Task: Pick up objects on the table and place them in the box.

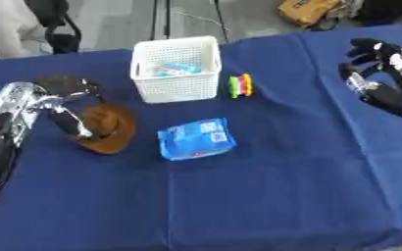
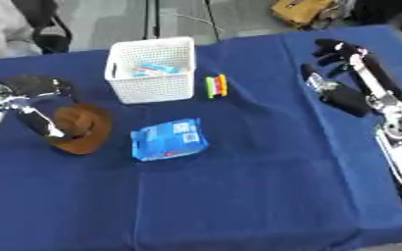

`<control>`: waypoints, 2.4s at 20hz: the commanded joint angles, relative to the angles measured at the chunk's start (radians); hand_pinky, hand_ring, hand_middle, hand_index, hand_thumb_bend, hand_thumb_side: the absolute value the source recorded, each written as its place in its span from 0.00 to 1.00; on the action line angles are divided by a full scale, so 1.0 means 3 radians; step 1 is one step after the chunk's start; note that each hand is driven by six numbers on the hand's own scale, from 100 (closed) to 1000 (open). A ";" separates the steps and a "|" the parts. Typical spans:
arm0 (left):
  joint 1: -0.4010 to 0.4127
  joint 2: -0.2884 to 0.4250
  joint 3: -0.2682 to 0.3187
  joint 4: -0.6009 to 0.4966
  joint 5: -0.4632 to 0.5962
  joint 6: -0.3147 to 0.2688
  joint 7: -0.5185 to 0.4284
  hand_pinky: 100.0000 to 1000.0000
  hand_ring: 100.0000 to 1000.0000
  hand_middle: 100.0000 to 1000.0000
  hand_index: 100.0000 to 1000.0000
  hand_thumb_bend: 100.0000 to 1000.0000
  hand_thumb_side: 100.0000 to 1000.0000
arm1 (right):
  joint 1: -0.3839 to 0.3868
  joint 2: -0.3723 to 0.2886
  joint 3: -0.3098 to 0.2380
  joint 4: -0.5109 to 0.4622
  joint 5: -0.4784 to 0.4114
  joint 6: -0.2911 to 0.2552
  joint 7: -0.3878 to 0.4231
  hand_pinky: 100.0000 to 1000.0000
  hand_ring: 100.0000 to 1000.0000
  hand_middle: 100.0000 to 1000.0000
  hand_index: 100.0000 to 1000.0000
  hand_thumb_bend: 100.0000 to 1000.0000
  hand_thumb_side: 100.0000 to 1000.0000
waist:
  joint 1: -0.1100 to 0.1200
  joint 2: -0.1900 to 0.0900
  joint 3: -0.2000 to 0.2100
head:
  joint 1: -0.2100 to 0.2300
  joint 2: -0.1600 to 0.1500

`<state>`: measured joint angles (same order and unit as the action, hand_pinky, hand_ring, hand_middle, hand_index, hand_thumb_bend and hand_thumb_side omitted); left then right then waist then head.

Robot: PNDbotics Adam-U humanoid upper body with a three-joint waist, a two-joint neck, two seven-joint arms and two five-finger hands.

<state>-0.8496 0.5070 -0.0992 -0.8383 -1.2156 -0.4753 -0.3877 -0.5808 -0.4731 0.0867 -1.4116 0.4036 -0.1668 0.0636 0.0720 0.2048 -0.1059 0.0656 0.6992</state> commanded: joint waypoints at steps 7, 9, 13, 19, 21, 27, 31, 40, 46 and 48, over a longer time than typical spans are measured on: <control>-0.0038 0.0014 0.0077 0.0028 0.0303 0.0064 0.0051 0.63 0.51 0.35 0.44 0.48 0.22 | -0.0073 -0.0097 -0.0022 -0.0076 -0.0018 -0.0006 0.0009 0.59 0.73 0.73 0.93 0.25 0.64 | -0.0020 -0.0021 -0.0032 | -0.0002 -0.0044; -0.0037 0.0019 0.0083 -0.0015 0.0380 0.0127 0.0248 0.56 0.44 0.22 0.35 0.34 0.15 | -0.0069 -0.0095 -0.0024 -0.0073 -0.0019 -0.0005 0.0009 0.59 0.73 0.73 0.93 0.25 0.64 | -0.0023 -0.0023 -0.0032 | -0.0005 -0.0040; -0.0027 0.0033 0.0091 -0.0131 0.0608 0.0280 0.0489 0.52 0.42 0.18 0.32 0.21 0.11 | -0.0055 -0.0095 -0.0032 -0.0062 -0.0020 -0.0001 0.0003 0.59 0.73 0.73 0.93 0.25 0.64 | -0.0033 -0.0043 -0.0021 | -0.0014 -0.0029; -0.0103 0.0122 0.0148 -0.0554 0.0829 0.0449 0.0414 0.52 0.43 0.22 0.33 0.20 0.11 | -0.0033 -0.0094 -0.0037 -0.0044 -0.0020 -0.0001 0.0002 0.59 0.73 0.73 0.93 0.25 0.64 | -0.0033 -0.0100 0.0007 | -0.0020 -0.0013; -0.0130 0.0131 0.0186 -0.0667 0.0869 0.0506 0.0442 0.51 0.43 0.25 0.33 0.20 0.10 | -0.0029 -0.0095 -0.0038 -0.0039 -0.0019 -0.0001 0.0000 0.59 0.73 0.73 0.93 0.26 0.64 | -0.0034 -0.0117 0.0012 | -0.0021 -0.0013; -0.0226 0.0046 0.0248 -0.0780 0.0851 0.0833 0.0847 0.50 0.44 0.28 0.35 0.28 0.08 | -0.0030 -0.0090 -0.0037 -0.0038 -0.0020 -0.0006 -0.0002 0.59 0.73 0.73 0.93 0.26 0.64 | -0.0027 -0.0138 -0.0001 | -0.0006 -0.0028; -0.0282 -0.0081 0.0220 -0.0630 0.0736 0.0996 0.1213 0.50 0.46 0.30 0.37 0.30 0.11 | -0.0044 -0.0083 -0.0028 -0.0048 -0.0021 -0.0013 0.0007 0.59 0.73 0.73 0.93 0.26 0.64 | -0.0020 -0.0129 -0.0026 | 0.0016 -0.0050; -0.0426 -0.0354 0.0274 -0.0253 0.0449 0.1341 0.1863 0.50 0.52 0.39 0.45 0.45 0.30 | -0.0109 -0.0071 0.0006 -0.0155 -0.0003 -0.0041 0.0043 0.60 0.73 0.73 0.92 0.26 0.64 | 0.0026 -0.0031 -0.0176 | 0.0109 -0.0170; -0.0461 -0.0398 0.0299 -0.0185 0.0532 0.1459 0.2442 0.50 0.54 0.46 0.53 0.45 0.36 | -0.0118 -0.0070 0.0013 -0.0197 0.0022 -0.0046 0.0057 0.59 0.73 0.73 0.93 0.27 0.64 | 0.0050 0.0006 -0.0230 | 0.0122 -0.0209; -0.0481 -0.0396 0.0295 -0.0167 0.0564 0.1446 0.2547 0.50 0.55 0.49 0.55 0.46 0.39 | -0.0122 -0.0069 0.0016 -0.0203 0.0022 -0.0048 0.0062 0.59 0.73 0.73 0.93 0.27 0.64 | 0.0063 0.0018 -0.0252 | 0.0129 -0.0223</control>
<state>-0.9647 0.3699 -0.0189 -0.8812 -1.0551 -0.0419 0.3498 -0.5983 -0.4727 0.0942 -1.4489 0.4048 -0.1792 0.0792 0.0969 0.2262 -0.1838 0.1011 0.6448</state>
